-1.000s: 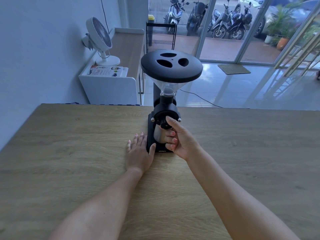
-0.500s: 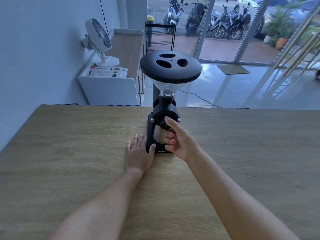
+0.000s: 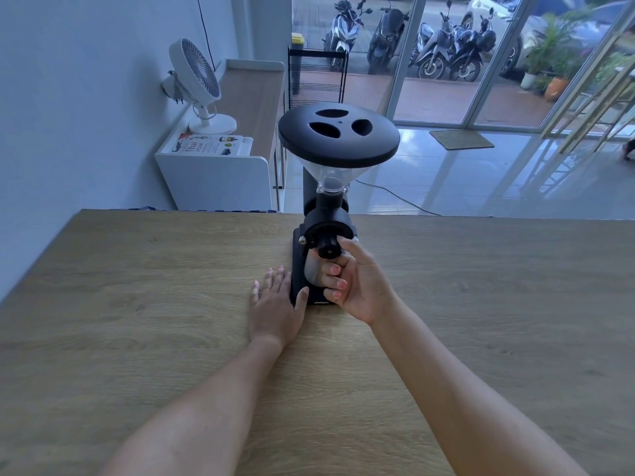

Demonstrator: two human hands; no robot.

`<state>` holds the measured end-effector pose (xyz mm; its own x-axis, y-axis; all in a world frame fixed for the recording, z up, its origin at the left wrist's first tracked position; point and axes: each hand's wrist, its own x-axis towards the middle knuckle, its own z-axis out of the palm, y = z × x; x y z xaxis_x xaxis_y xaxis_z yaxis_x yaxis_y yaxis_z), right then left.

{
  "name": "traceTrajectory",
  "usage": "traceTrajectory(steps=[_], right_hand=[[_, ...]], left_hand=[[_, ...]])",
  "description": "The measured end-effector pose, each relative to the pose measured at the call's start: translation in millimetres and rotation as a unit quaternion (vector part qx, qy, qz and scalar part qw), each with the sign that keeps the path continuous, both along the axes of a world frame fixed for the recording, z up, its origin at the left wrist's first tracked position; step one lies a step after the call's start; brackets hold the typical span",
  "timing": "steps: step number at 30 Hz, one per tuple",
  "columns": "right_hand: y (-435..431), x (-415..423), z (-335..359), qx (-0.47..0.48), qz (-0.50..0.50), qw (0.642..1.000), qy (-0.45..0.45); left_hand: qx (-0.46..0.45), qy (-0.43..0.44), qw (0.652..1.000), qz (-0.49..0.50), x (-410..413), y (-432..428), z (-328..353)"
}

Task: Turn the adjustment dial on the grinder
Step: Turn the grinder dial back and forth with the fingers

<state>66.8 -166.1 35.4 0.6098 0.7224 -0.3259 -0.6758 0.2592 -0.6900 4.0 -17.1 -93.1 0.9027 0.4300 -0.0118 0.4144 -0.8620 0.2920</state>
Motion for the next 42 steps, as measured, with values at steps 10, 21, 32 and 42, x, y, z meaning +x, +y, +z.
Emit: traceTrajectory(steps=[10,21,32,42], right_hand=[[0.9,0.3,-2.7,-0.005,-0.027,1.0,0.0],[0.6,0.7,-2.2,-0.015,-0.03,0.999,0.002],[2.0,1.4,-4.4,-0.021,-0.038,0.999,0.003],[4.3,0.0,-3.8,-0.027,-0.044,0.999,-0.001]], left_hand=[[-0.007,-0.004,1.0,-0.002,-0.6,-0.5,1.6],[-0.009,-0.003,1.0,-0.003,-1.1,-1.0,4.8],[-0.018,-0.006,1.0,-0.001,-1.2,-1.1,3.4],[-0.019,-0.012,1.0,-0.001,-0.6,-0.7,2.9]])
